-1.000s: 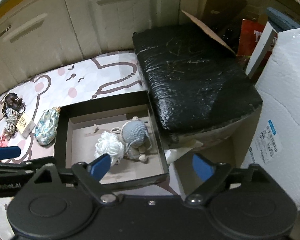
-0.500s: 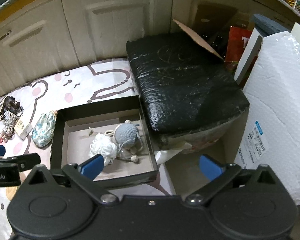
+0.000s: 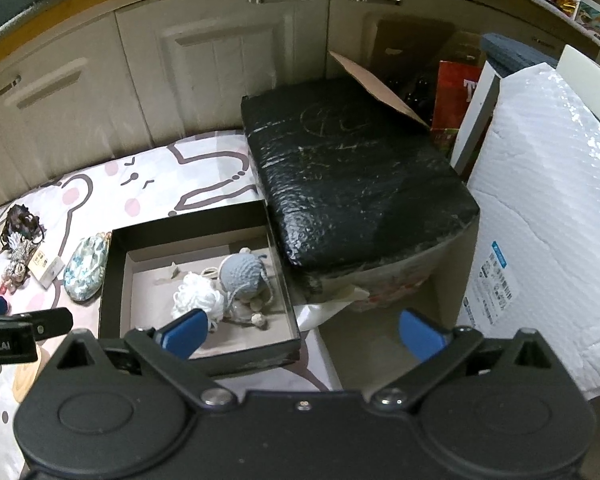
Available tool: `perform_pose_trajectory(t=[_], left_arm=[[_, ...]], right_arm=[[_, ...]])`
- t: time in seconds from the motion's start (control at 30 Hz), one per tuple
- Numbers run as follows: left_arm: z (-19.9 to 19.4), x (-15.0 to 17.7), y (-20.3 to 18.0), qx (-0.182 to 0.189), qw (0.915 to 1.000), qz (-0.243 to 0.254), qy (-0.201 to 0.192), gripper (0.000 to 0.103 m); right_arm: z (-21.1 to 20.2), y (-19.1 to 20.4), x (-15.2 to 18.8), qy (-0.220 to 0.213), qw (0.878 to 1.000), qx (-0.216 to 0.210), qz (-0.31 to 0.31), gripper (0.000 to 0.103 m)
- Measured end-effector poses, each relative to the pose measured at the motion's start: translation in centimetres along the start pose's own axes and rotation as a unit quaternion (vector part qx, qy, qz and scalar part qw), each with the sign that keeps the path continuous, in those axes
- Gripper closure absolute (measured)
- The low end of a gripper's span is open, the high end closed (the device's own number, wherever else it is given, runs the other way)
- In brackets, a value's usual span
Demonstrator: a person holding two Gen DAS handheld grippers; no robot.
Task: Organize objects
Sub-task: 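Withdraw both grippers from the box toward the remaining items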
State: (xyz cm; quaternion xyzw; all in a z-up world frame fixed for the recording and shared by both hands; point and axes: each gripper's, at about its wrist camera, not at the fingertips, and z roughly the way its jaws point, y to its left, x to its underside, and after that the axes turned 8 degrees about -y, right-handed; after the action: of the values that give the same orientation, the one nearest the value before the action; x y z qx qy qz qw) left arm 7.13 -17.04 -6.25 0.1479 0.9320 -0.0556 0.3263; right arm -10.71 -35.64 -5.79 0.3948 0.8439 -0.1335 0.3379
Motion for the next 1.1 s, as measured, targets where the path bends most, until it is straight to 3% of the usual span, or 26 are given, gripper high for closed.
perform_pose_trajectory(t=[0.17,0.43,1.1], left_arm=[[-0.3,0.1,0.2,-0.005,1.0,0.001,-0.003,0.0],[-0.9,0.2,2.5,-0.044,0.999,-0.006,-0.008,0.0],[-4.4,1.0,13.0,-0.118,0.9904,-0.069,-0.022,0.0]], right_arm=[[0.0,0.1,0.3,-0.002,1.0,-0.001,-0.001,0.0],[0.5,1.6,0.1,-0.004,1.0,-0.013,-0.004,0.0],[1.3,11.8,-0.8,-0.009,0.995,-0.077,-0.062,0.0]])
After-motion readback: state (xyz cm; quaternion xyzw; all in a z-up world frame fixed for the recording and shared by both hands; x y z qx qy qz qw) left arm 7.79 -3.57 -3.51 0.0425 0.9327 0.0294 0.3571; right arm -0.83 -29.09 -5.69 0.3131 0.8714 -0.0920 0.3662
